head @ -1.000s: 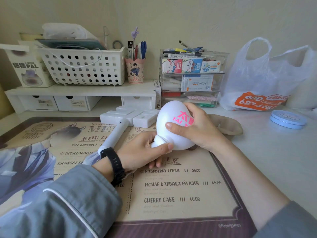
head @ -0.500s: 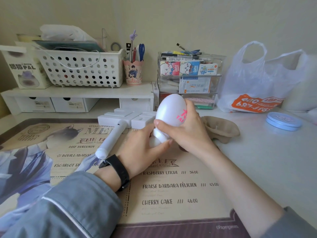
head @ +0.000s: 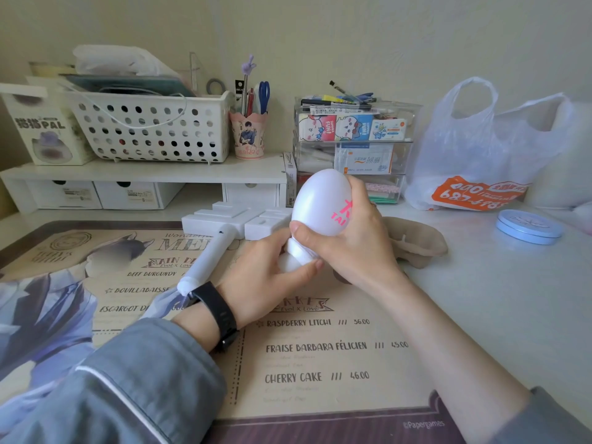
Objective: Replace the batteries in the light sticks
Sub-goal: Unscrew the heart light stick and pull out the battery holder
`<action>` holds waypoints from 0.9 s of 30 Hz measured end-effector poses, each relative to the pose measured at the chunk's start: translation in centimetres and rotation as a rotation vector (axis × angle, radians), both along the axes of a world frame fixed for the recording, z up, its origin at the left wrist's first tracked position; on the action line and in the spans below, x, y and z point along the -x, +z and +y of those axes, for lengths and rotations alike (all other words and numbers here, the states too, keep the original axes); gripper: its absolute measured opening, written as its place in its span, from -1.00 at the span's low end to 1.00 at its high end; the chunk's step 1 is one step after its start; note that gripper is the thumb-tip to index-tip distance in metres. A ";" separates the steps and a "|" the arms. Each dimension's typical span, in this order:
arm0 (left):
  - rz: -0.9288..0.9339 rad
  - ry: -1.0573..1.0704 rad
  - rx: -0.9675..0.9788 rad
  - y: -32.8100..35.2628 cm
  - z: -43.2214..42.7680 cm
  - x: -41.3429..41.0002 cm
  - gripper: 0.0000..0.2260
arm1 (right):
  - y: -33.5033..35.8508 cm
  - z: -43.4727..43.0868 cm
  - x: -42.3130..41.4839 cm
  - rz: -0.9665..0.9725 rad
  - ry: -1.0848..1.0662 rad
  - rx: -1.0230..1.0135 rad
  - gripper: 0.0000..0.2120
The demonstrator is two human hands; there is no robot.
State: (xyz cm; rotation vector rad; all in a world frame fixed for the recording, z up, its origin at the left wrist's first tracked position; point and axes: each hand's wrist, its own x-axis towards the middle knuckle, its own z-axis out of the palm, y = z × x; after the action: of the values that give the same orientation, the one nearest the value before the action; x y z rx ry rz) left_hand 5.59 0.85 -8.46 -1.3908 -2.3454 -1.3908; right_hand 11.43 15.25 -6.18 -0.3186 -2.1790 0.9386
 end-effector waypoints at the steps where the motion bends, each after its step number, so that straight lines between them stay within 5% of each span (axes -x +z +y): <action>1: -0.007 -0.006 0.005 0.0 0.0 0.1 -0.77 | 0.1 0.0 0.0 -0.001 -0.009 -0.017 -0.10; 11: -0.294 -0.110 -0.086 0.8 -0.4 -0.6 -0.81 | 0.9 0.9 -0.4 0.003 0.179 0.202 -0.14; 20: -0.800 -0.219 -0.285 2.2 -0.7 -1.3 -0.70 | 2.2 2.8 -1.6 -0.017 0.693 0.967 -0.43; 27: -1.128 -0.354 -0.200 3.1 -1.7 0.1 -0.59 | 2.1 2.8 -1.1 0.275 0.344 0.823 -0.29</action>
State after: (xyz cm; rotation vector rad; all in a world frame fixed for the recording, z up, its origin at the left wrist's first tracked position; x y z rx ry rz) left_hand 5.47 -0.80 -5.36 -1.1210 -2.3296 -3.0230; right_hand 12.51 18.02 -4.05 -0.1748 -1.5287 1.9347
